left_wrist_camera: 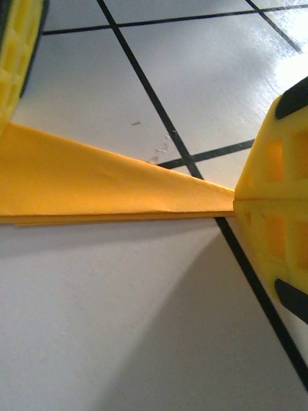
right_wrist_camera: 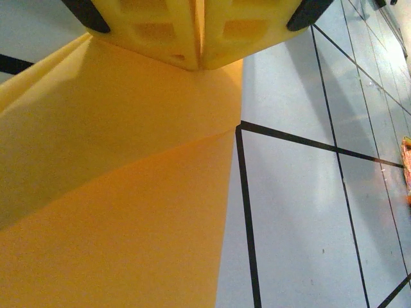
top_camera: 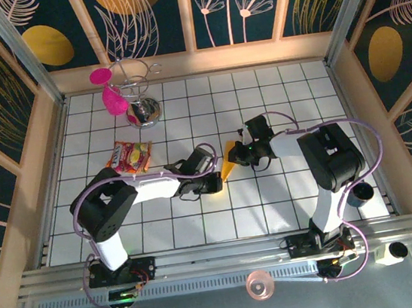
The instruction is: Fold a paper plane with a square sheet of paper (pick it up from the middle)
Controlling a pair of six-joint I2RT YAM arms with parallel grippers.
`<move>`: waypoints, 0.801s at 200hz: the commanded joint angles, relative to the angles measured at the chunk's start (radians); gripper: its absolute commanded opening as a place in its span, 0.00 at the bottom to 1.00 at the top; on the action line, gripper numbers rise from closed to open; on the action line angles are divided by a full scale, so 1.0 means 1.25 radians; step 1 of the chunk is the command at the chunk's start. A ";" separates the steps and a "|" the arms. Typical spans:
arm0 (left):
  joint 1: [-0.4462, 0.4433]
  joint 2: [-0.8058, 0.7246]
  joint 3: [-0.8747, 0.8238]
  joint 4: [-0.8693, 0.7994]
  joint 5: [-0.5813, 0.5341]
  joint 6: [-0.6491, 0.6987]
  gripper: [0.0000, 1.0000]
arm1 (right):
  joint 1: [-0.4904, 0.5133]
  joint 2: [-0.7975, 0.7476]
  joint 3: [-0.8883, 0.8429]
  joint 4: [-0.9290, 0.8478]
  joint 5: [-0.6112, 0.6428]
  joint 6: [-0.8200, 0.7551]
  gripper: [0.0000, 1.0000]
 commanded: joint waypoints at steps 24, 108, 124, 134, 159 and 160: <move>-0.012 -0.033 -0.013 -0.213 -0.018 0.041 0.00 | 0.012 0.064 -0.030 -0.041 0.059 0.018 0.12; 0.025 -0.231 -0.013 -0.209 -0.218 0.005 0.00 | 0.123 0.048 -0.005 0.040 0.006 0.104 0.12; 0.037 -0.240 -0.053 -0.119 -0.167 -0.035 0.00 | 0.131 0.064 0.009 0.047 -0.003 0.110 0.12; 0.038 -0.226 -0.072 -0.041 -0.118 -0.062 0.00 | 0.137 0.071 0.018 0.052 -0.008 0.110 0.12; 0.039 -0.162 -0.105 0.111 -0.030 -0.122 0.00 | 0.142 0.077 0.036 0.046 -0.012 0.106 0.12; 0.039 -0.160 -0.105 0.112 -0.031 -0.123 0.00 | 0.141 0.077 0.036 0.045 -0.012 0.106 0.12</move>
